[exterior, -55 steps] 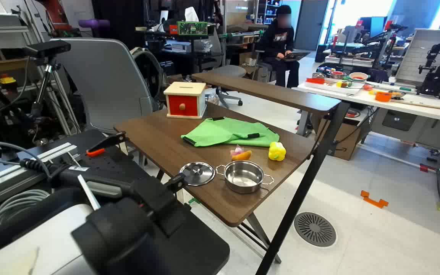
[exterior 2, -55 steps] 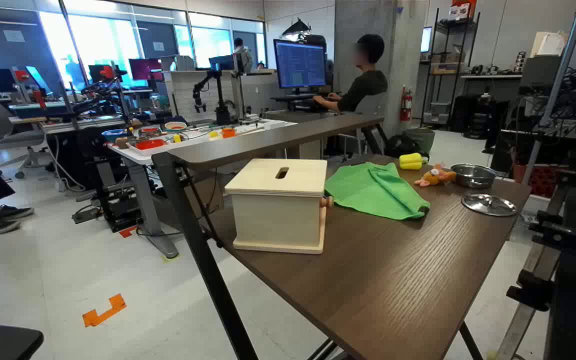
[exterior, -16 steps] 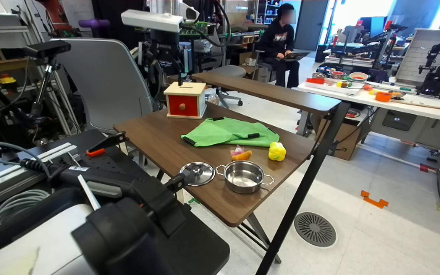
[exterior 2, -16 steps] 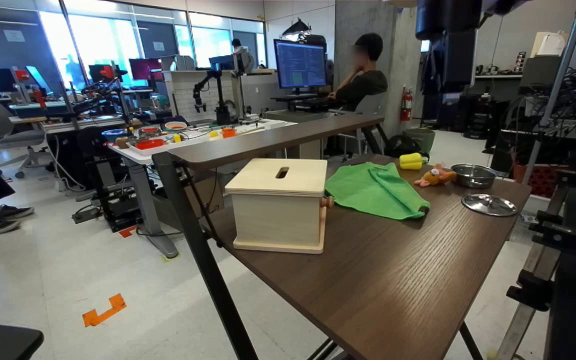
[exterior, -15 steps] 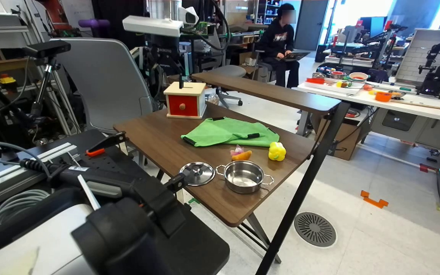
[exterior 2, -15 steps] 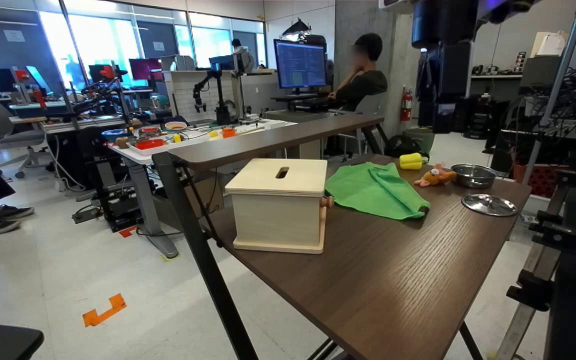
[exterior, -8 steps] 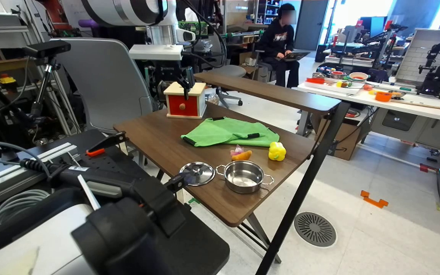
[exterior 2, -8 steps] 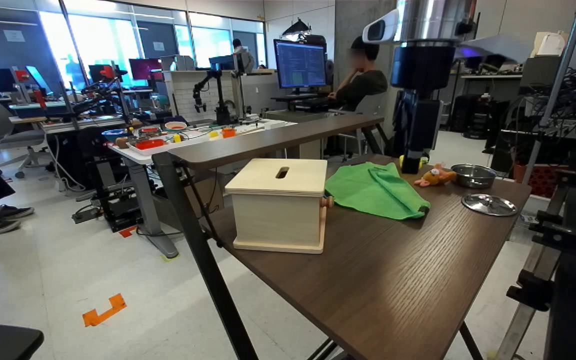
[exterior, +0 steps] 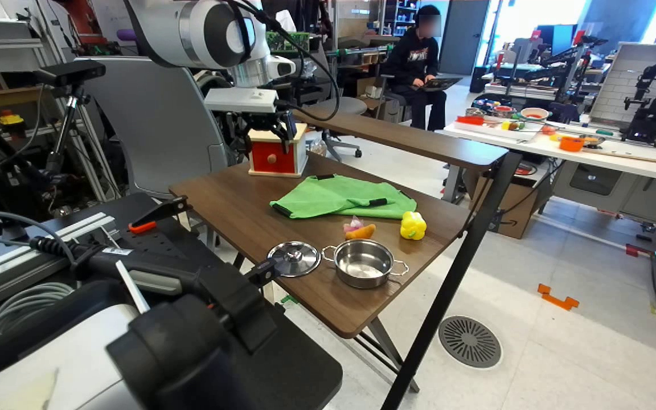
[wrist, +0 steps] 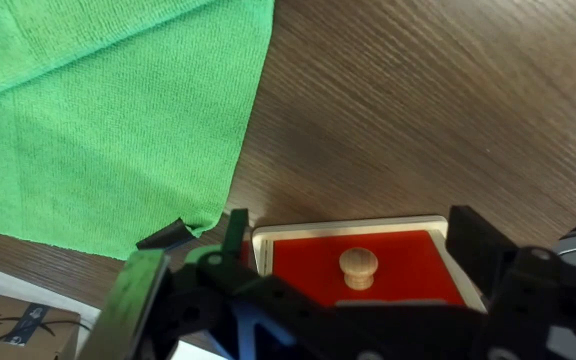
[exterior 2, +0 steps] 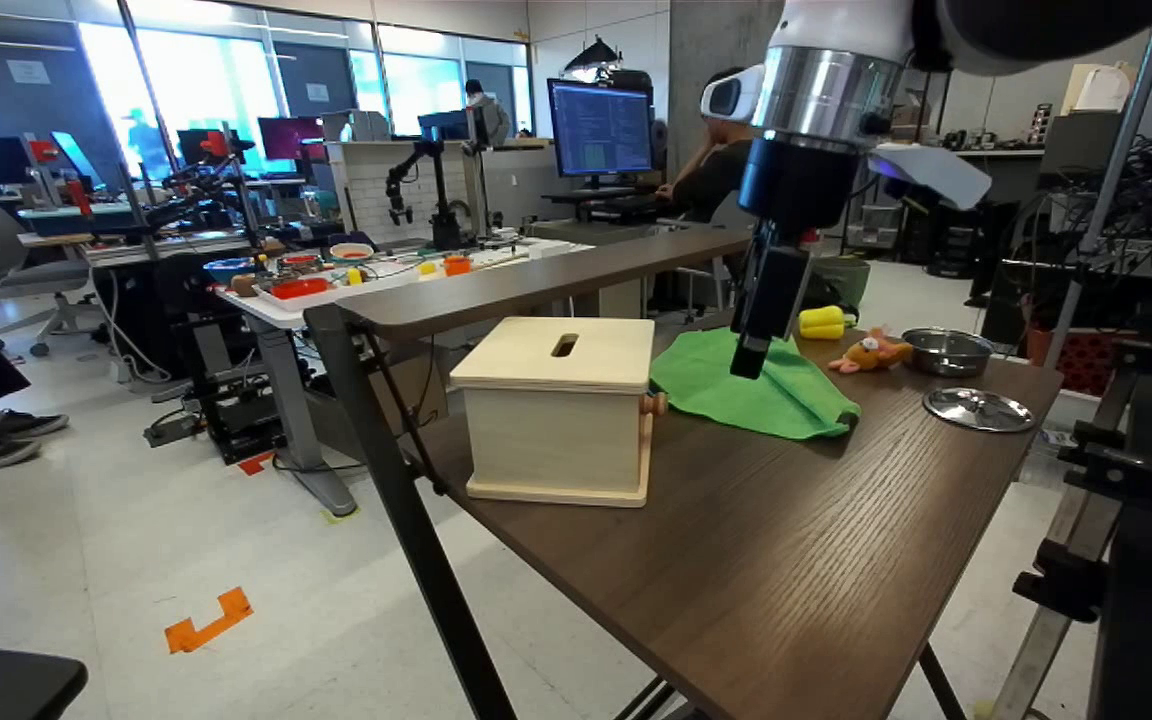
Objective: Open the drawer
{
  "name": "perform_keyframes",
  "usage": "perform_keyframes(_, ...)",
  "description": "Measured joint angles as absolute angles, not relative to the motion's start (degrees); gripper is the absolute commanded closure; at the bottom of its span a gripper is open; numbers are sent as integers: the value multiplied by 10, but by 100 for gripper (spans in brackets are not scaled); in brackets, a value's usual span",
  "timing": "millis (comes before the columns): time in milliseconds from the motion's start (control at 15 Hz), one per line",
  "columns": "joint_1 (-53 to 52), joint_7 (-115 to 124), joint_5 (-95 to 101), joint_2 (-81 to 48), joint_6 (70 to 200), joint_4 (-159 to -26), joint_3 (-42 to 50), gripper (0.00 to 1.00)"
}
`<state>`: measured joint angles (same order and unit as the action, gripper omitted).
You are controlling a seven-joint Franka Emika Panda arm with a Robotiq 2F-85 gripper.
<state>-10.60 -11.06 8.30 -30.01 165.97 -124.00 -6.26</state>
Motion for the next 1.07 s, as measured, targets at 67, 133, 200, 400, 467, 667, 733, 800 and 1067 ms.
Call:
perform_keyframes(67, -107, -108, 83, -308, 1672, -1238, -63, 0)
perform_keyframes(133, -109, -107, 83, -314, 1682, -1236, -62, 0)
perform_keyframes(200, -111, -106, 83, -321, 1689, -1233, -62, 0)
perform_keyframes(400, -115, -105, 83, -339, 1700, -1224, -61, 0)
perform_keyframes(467, -117, -105, 83, -344, 1701, -1220, -61, 0)
perform_keyframes(667, -124, -105, 83, -360, 1702, -1205, -57, 0)
perform_keyframes(733, -125, -105, 83, -366, 1702, -1200, -56, 0)
perform_keyframes(800, -127, -105, 83, -371, 1702, -1195, -55, 0)
perform_keyframes(1067, -130, -105, 83, -395, 1702, -1172, -53, 28)
